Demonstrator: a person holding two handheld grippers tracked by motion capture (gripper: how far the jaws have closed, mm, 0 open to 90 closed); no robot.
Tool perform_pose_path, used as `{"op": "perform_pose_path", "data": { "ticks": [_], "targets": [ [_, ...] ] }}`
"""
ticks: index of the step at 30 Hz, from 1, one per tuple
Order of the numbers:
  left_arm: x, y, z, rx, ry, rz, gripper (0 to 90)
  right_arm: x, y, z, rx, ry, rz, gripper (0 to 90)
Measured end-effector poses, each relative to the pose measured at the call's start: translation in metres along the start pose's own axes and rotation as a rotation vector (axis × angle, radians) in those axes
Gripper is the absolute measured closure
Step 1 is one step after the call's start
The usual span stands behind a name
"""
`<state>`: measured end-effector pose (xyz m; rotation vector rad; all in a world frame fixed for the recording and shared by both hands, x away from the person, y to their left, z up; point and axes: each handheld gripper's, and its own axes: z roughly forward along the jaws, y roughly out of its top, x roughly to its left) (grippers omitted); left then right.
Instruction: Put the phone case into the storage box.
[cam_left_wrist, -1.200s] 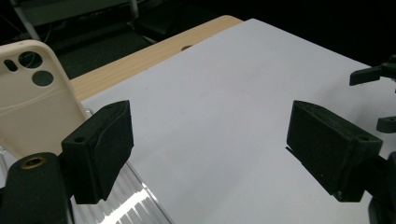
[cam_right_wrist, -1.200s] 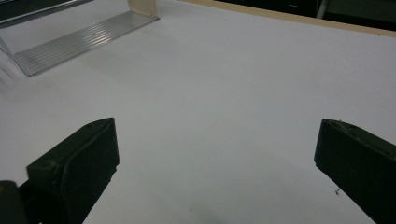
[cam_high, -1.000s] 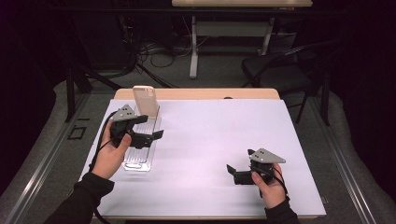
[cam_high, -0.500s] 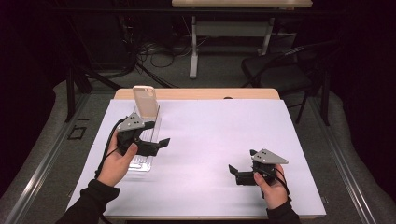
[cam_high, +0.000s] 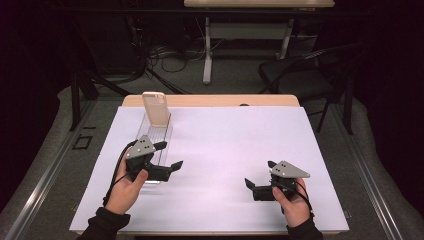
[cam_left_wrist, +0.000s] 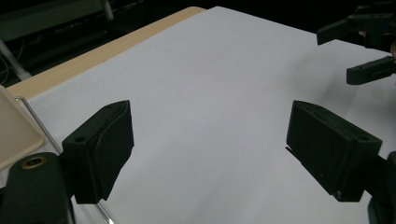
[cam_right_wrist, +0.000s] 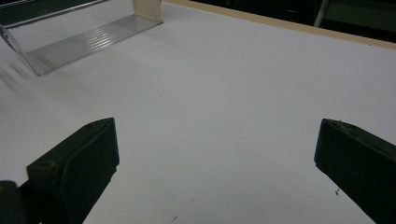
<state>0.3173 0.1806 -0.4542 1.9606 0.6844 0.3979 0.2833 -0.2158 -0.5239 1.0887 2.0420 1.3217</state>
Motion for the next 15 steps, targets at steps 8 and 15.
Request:
{"op": "perform_pose_path", "data": {
  "ticks": [8, 15],
  "targets": [
    [-0.009, -0.016, -0.003, 0.002, -0.014, 0.009, 15.2, 0.0, 0.004, -0.018, 0.0, 0.005, -0.021, 0.0],
    [-0.012, -0.025, -0.004, -0.012, -0.018, -0.003, 15.3, 0.002, 0.0, -0.03, 0.019, 0.009, -0.044, 0.0]
  ]
}}
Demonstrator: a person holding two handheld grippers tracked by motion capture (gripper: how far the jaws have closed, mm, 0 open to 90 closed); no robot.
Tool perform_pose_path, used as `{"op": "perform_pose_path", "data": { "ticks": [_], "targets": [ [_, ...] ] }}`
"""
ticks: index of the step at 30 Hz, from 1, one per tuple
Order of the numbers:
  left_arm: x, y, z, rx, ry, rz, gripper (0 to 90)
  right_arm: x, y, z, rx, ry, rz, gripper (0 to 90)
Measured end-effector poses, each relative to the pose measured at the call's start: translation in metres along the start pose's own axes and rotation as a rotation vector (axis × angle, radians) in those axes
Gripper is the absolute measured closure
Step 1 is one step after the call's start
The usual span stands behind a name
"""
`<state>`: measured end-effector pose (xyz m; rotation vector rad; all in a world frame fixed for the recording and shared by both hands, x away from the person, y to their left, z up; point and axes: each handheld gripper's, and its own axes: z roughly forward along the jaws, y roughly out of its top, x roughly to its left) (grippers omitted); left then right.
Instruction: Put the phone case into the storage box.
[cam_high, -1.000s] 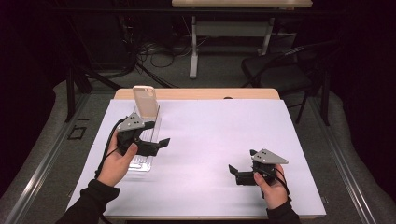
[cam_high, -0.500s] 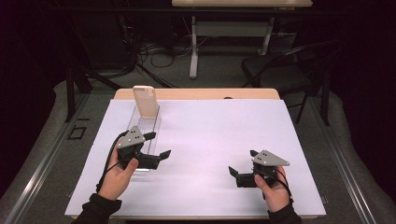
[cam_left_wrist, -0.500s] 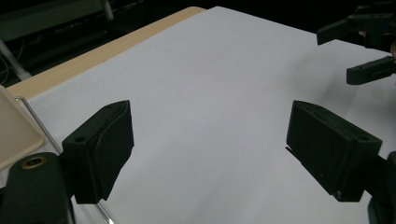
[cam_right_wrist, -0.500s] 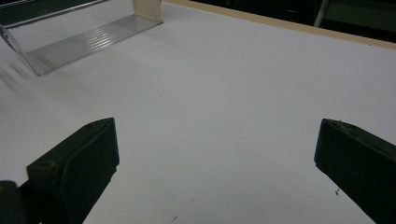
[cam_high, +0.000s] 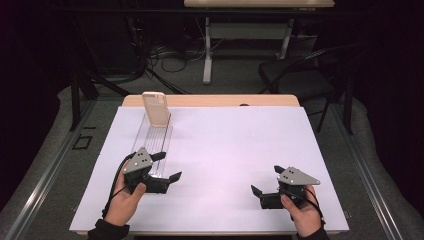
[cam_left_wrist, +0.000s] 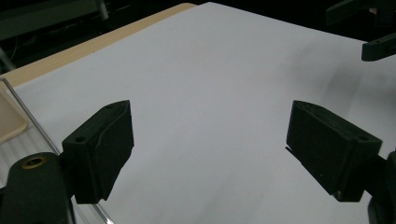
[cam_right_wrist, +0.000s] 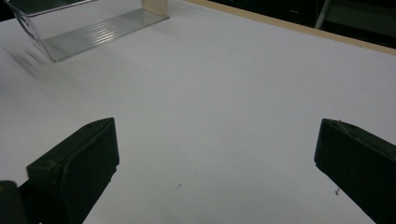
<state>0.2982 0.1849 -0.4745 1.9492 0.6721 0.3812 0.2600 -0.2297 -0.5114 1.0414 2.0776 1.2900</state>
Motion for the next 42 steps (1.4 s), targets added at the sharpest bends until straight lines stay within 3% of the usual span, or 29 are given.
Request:
{"op": "perform_pose_path", "data": {
  "ticks": [16, 30, 42],
  "targets": [
    [0.0, -0.019, -0.001, 0.009, 0.03, -0.025, 15.3, -0.008, -0.015, -0.011, 0.02, -0.026, 0.035, 0.0],
    [0.001, -0.035, -0.016, -0.007, 0.066, -0.054, 15.4, -0.015, -0.026, -0.017, 0.013, -0.053, 0.066, 0.0],
    [-0.002, -0.044, -0.015, -0.007, 0.06, -0.058, 15.4, -0.019, -0.034, -0.014, 0.013, -0.075, 0.083, 0.0]
  ]
}}
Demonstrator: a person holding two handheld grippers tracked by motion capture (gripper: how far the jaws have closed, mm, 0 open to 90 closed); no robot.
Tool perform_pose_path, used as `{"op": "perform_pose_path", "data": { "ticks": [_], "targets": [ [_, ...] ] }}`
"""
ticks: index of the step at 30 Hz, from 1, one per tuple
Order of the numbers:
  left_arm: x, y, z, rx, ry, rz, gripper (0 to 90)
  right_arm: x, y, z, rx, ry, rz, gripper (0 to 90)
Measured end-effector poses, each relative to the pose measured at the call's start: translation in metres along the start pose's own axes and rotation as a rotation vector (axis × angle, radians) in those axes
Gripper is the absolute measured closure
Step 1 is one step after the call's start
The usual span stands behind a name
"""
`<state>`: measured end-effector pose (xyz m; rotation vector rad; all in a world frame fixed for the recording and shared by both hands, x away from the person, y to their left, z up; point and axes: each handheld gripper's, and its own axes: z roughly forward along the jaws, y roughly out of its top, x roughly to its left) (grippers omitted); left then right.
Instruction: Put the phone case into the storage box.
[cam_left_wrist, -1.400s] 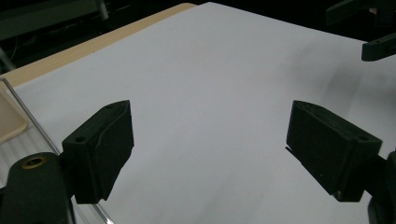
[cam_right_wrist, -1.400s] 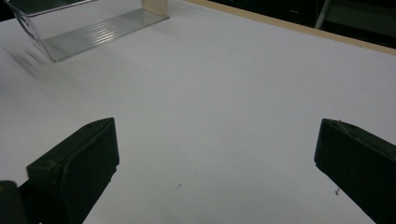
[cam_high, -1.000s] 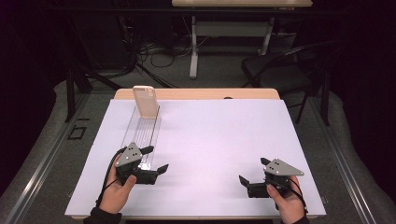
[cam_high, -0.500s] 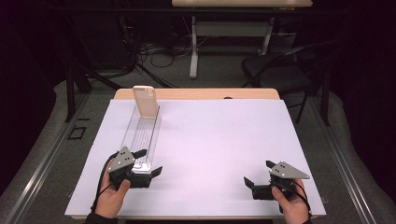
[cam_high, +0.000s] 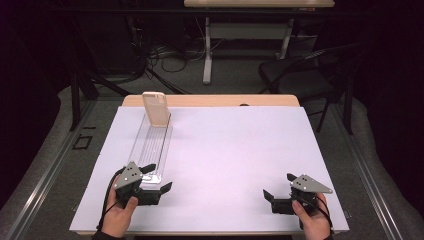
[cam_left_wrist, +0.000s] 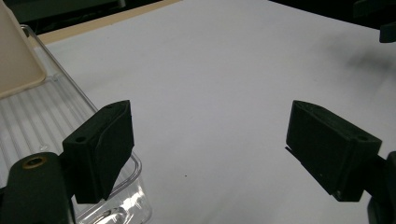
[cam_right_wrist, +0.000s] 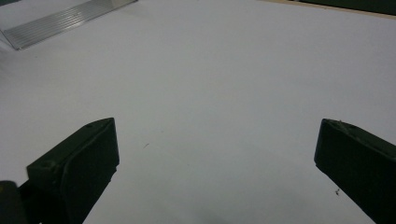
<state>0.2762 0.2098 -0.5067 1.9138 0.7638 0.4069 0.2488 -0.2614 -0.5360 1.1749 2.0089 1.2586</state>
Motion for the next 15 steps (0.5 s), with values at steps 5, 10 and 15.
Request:
{"op": "perform_pose_path", "data": {
  "ticks": [5, 10, 15],
  "targets": [
    [0.0017, -0.0018, 0.0008, 0.001, 0.003, 0.003, 15.4, 0.0, -0.0031, 0.0031, 0.012, -0.009, -0.014, 0.0],
    [0.0025, -0.0032, 0.0017, -0.005, 0.001, -0.006, 15.4, -0.001, -0.006, 0.0057, 0.022, -0.008, -0.01, 0.0],
    [0.0031, -0.0045, 0.0028, -0.003, 0.0, -0.004, 15.4, -0.0004, -0.0079, 0.0071, 0.034, 0.0, -0.004, 0.0]
  ]
}}
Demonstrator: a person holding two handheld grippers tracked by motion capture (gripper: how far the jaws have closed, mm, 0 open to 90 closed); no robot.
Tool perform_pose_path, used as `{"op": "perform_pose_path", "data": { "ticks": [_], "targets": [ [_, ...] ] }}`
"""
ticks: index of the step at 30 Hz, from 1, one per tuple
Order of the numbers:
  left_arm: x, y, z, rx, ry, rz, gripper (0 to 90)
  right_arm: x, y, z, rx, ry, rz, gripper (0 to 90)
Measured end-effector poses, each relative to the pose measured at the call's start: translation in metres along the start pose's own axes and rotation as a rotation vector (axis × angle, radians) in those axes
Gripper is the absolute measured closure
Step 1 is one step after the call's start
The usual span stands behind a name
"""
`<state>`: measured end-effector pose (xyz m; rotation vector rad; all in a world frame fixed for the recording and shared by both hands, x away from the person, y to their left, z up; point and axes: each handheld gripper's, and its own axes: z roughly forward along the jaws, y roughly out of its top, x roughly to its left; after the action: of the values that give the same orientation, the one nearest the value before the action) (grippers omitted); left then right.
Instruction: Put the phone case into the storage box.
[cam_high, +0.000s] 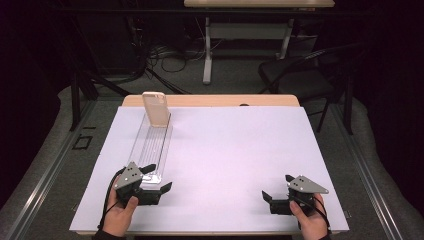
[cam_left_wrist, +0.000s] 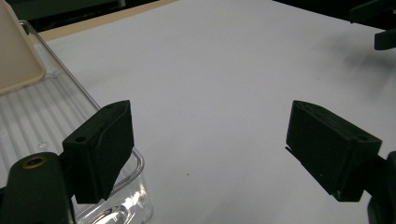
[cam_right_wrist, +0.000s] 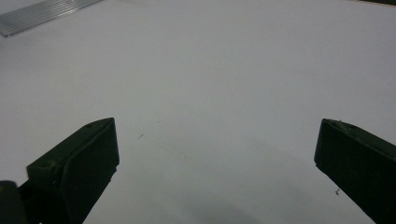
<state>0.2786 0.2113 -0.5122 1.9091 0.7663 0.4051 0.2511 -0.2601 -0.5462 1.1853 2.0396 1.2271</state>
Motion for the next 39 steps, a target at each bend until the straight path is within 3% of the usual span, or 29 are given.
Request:
{"op": "perform_pose_path", "data": {
  "ticks": [39],
  "targets": [
    [0.0048, -0.0038, 0.0007, -0.002, 0.004, -0.026, 15.5, 0.0023, -0.0043, 0.0055, -0.001, 0.008, -0.008, 0.0]
  ]
}}
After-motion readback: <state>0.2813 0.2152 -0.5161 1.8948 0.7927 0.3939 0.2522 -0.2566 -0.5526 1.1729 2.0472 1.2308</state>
